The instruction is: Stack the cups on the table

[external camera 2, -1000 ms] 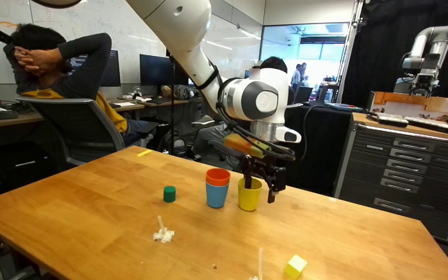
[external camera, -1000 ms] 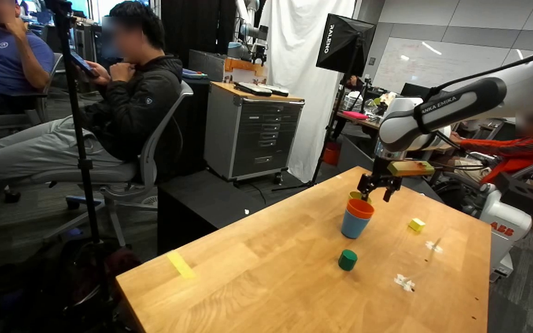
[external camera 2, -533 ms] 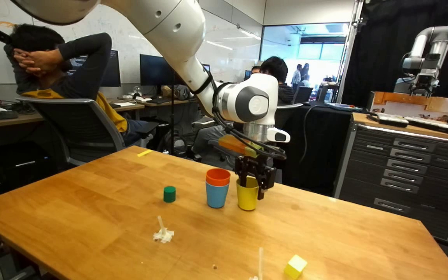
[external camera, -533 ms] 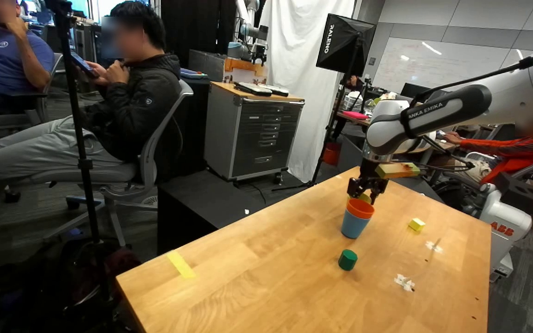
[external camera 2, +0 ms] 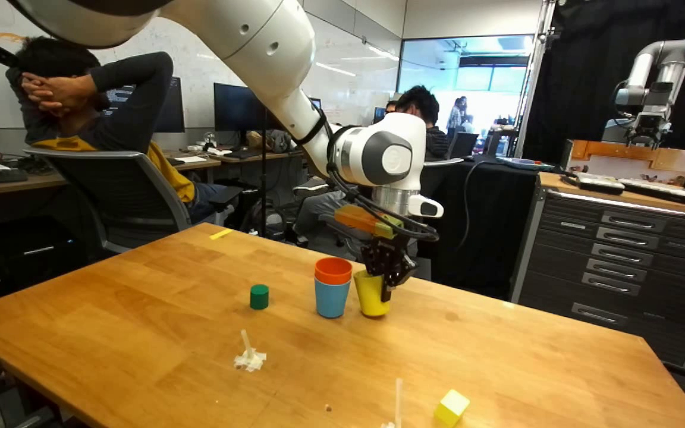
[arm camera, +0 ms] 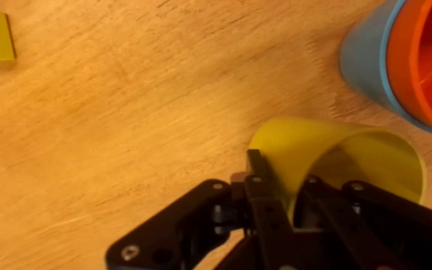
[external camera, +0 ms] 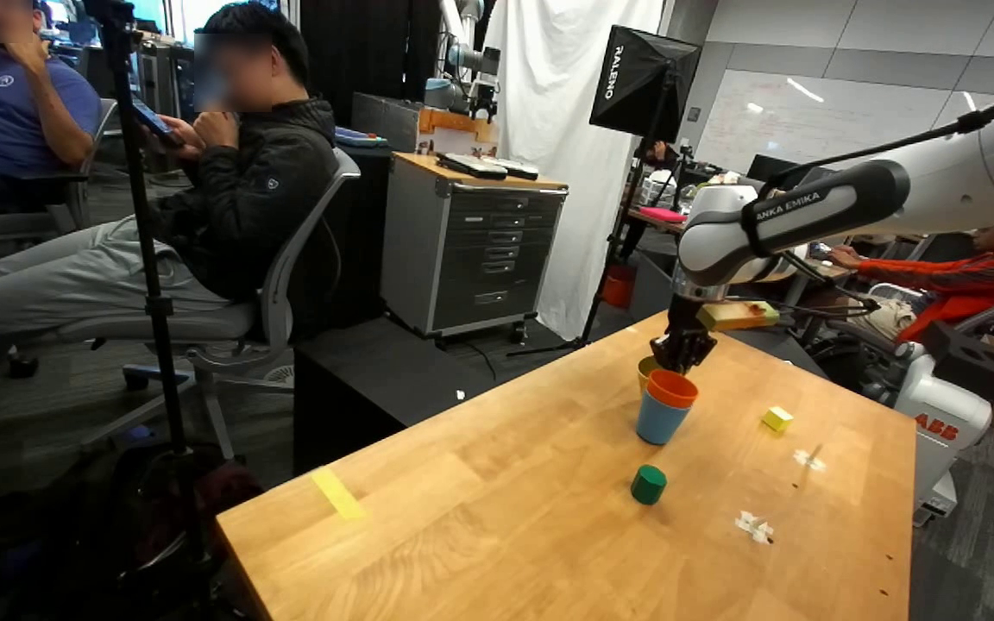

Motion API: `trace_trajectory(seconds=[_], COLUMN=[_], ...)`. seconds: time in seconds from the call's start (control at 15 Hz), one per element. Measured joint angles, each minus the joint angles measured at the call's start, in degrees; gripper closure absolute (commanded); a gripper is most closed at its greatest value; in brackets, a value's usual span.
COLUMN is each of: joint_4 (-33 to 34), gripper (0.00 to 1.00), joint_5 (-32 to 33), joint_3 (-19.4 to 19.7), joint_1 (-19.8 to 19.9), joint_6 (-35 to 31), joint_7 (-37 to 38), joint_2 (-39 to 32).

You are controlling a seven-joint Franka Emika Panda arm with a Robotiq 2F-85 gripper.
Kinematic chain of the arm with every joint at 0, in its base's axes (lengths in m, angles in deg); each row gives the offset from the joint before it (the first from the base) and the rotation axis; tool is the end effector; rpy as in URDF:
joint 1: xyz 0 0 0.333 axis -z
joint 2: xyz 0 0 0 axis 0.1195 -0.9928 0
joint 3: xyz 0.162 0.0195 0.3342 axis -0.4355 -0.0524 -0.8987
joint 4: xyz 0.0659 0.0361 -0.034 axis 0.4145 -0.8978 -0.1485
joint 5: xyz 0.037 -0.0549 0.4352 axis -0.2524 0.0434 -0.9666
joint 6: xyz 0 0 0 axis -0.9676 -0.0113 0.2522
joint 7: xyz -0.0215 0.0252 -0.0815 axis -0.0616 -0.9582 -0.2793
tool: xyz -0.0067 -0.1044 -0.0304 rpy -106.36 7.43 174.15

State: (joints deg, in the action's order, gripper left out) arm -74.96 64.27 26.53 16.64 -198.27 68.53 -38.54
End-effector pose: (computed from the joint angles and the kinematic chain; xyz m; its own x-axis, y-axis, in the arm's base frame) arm 0.8199 -0.2084 0.1116 0.9639 -0.2556 -0.0748 -0.2475 -0.9634 0.1030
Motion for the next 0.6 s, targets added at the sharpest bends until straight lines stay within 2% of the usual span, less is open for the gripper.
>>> trace_trajectory(seconds=[0.2, 0.6], joint_4=[0.06, -0.13], gripper=[0.96, 0.99], joint_5=[0.0, 0.06], joint_3=[0.01, 0.33], joint_1=[0.04, 0.35], joint_6=[1.89, 5.59], joint_7=[0.0, -0.03], joint_2=[0.16, 1.06])
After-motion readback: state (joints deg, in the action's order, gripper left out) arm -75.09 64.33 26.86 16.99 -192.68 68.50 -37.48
